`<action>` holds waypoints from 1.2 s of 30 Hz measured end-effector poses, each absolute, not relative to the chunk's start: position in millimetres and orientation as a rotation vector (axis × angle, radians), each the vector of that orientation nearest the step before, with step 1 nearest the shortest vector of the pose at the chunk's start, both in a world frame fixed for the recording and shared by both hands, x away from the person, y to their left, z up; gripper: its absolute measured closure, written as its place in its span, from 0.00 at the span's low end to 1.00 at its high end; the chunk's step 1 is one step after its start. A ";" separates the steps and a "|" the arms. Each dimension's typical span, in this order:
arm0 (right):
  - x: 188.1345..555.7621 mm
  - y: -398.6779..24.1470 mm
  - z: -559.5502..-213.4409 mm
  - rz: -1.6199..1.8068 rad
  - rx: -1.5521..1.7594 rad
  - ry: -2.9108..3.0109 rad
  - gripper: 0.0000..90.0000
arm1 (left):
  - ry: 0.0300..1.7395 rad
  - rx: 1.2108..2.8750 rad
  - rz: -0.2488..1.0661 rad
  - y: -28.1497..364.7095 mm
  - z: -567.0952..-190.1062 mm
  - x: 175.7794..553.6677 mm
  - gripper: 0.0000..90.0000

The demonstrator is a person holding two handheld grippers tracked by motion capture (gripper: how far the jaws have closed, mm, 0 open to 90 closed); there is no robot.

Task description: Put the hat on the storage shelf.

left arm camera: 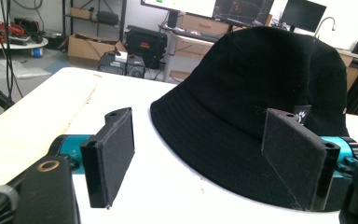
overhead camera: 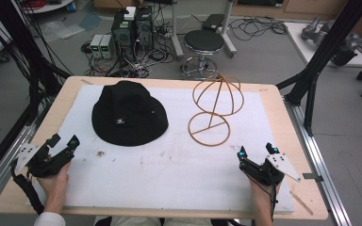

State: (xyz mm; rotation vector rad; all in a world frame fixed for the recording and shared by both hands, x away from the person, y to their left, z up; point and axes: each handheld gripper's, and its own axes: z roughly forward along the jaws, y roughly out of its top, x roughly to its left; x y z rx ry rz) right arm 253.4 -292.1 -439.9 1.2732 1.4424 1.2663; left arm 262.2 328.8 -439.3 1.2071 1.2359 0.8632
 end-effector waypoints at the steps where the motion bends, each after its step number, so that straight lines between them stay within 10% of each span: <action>1: 254.4 -292.2 -440.2 1.261 1.268 1.446 0.06 | 1.235 1.207 0.862 328.7 -439.3 262.3 0.28; 36: 256.0 -302.7 -443.7 1.390 1.339 1.395 0.06 | 1.244 1.212 0.824 330.0 -438.4 261.3 0.31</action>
